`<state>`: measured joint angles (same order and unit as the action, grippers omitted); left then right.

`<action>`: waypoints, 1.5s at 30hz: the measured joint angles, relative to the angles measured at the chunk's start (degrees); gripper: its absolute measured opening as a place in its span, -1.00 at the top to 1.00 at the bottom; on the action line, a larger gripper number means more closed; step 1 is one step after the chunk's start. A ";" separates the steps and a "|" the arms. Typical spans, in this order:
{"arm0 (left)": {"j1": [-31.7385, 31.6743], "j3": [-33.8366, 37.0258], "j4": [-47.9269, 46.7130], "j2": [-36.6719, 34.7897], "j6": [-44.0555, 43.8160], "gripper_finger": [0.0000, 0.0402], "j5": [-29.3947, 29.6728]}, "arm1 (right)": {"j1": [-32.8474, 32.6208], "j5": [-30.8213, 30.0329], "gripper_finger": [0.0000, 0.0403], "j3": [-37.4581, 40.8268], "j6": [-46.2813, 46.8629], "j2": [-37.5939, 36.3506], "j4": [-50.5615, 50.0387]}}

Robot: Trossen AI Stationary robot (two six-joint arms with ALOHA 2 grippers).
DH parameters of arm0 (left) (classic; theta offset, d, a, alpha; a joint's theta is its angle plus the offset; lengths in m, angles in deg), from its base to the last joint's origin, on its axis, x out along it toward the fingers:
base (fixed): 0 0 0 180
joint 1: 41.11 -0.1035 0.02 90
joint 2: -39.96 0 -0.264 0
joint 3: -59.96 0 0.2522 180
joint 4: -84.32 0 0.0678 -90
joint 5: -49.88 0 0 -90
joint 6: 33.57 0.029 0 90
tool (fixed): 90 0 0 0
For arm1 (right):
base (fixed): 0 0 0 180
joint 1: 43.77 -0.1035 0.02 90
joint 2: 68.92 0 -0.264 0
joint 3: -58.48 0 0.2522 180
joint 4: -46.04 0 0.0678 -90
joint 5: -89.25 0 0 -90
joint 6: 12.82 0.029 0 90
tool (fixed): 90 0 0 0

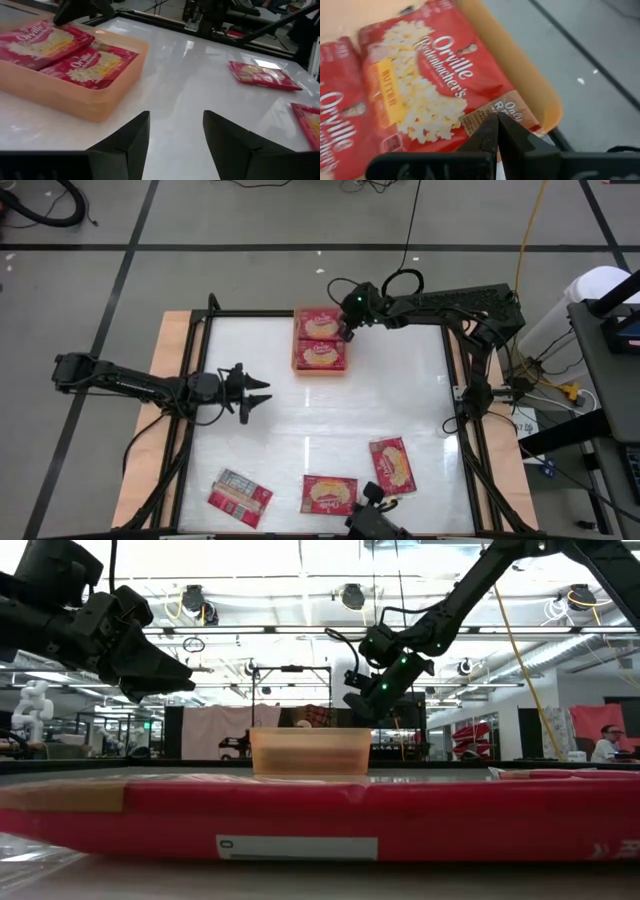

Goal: Sort popcorn bags into baskets
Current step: Put the red popcorn bag into the orange bin

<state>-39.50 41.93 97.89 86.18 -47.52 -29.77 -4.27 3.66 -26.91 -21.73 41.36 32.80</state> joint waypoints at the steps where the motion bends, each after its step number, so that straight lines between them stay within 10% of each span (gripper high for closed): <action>1: -0.29 0.00 0.01 0.00 0.18 0.07 -0.02 | 0.01 -0.49 0.98 0.02 -0.42 0.26 1.09; 16: -0.91 -1.11 -0.23 0.02 -1.18 0.07 -1.97 | -0.82 -5.47 0.98 0.17 -2.63 -0.53 7.70; 22: 2.75 -4.72 -7.53 0.02 -1.25 0.07 -2.33 | -5.37 4.06 0.98 0.09 1.08 -8.89 0.81; 29: 14.99 -15.36 -31.69 1.19 -5.48 0.07 -2.40 | -15.48 13.58 0.98 1.91 1.93 -17.47 -8.23; 36: 32.36 -19.88 -36.01 7.39 -17.64 0.07 -2.93 | -28.05 13.38 0.98 14.74 3.18 -23.56 5.47; 45: 49.50 -30.08 -49.56 25.29 -35.54 0.00 -1.12 | -40.05 -1.77 0.98 26.27 6.30 -24.92 21.34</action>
<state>10.00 11.85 48.33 111.46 -83.05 -30.90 -44.32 1.88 -0.64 -15.44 16.44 54.14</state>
